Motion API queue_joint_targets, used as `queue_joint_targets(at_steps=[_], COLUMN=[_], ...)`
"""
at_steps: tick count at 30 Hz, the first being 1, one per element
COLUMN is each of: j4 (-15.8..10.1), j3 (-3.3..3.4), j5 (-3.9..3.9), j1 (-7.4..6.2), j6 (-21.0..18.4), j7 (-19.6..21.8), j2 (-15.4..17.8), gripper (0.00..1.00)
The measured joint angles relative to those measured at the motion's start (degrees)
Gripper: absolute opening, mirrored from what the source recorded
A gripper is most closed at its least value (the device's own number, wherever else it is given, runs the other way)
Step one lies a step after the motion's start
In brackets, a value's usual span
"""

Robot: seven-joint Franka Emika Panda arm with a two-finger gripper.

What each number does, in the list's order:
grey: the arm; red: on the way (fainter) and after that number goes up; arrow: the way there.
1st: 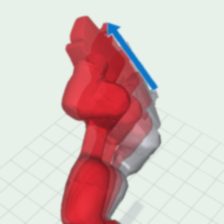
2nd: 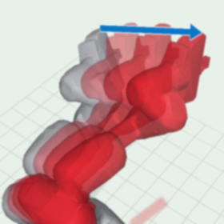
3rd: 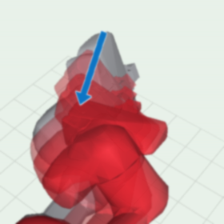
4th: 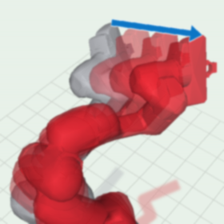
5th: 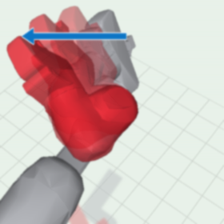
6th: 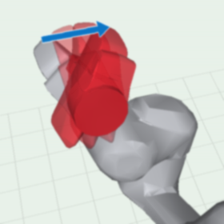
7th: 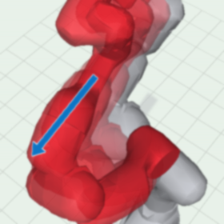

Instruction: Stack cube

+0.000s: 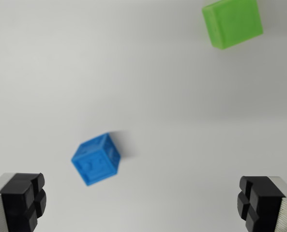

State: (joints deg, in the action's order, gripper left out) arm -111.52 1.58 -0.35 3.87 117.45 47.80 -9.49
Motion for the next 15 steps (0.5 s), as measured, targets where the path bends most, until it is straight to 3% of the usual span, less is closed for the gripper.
queue_joint_targets(at_steps=[15], j4=[0.74], j3=[0.53], j5=[0.0], j1=[1.42], j6=[3.24], j7=[-6.66], j2=[-3.44], gripper=[1.0])
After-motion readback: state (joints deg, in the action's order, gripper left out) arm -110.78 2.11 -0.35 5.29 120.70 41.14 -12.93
